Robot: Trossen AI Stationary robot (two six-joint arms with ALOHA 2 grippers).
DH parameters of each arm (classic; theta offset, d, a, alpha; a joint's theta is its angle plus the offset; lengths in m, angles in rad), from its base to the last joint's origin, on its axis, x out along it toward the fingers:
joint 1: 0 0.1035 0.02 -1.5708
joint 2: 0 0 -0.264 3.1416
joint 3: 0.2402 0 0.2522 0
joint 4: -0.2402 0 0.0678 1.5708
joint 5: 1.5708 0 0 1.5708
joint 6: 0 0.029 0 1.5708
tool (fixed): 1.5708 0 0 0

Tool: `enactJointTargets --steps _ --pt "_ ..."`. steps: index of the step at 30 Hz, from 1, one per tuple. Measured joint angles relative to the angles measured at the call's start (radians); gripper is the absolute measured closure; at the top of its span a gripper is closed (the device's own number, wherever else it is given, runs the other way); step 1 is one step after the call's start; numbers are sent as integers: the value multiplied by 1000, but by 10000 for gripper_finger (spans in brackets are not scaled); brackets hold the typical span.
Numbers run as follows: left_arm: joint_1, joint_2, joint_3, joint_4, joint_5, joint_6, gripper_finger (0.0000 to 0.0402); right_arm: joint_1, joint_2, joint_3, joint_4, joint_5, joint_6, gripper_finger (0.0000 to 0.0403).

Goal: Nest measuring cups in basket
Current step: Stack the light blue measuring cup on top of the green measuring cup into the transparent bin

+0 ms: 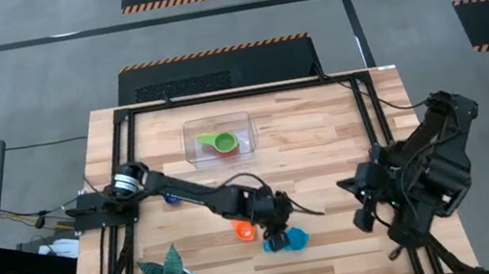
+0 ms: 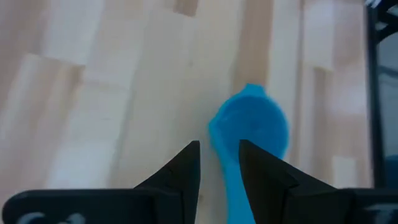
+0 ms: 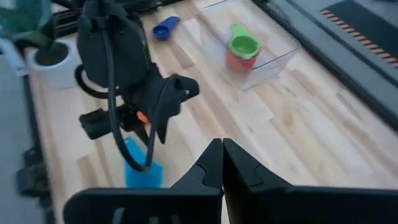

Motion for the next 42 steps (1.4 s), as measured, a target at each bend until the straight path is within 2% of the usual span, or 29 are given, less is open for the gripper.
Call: enactJointTargets --steps 7,13,23,36,42 --pt "-37 102 77 27 -48 -89 303 70 0 0 -1 0 1 377" --pt "-34 145 95 12 -87 -96 303 114 0 0 -1 1 3 383" --pt "-43 142 96 5 -56 -102 303 157 0 0 -1 4 19 379" --pt "-45 170 98 45 -77 -92 303 157 0 0 -1 8 18 380" --pt "-47 200 97 33 -28 -90 303 157 0 0 0 7 18 377"
